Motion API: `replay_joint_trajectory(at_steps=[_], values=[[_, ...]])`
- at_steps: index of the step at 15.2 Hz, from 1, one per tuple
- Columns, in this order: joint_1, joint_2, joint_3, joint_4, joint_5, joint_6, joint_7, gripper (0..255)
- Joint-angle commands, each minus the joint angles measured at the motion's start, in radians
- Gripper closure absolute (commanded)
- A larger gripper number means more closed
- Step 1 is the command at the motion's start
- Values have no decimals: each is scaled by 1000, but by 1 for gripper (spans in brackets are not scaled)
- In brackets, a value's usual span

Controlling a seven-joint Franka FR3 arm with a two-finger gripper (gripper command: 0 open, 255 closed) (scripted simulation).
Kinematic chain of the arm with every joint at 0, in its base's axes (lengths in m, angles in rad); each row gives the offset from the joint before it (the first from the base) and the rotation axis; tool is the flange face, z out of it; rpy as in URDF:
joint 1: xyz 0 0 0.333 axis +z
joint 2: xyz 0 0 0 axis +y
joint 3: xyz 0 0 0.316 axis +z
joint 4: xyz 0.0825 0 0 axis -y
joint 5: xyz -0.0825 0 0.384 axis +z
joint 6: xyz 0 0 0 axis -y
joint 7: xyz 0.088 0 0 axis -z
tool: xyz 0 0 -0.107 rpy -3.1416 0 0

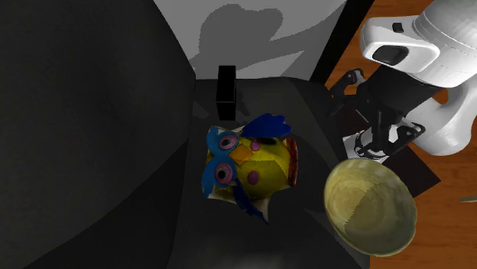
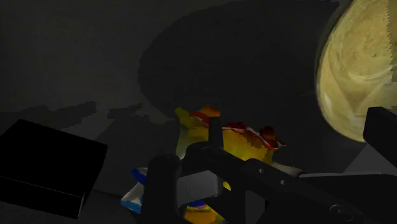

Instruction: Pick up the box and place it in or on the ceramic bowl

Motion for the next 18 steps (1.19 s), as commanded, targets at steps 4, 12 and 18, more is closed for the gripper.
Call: replay_joint_trajectory(at_steps=[4,12,18], values=[[10,21,-89,6,-46,0,-158,0],[58,173,-323,111,-143,18,-578,0],[120,369,-499,266,-149,38,-905,0]])
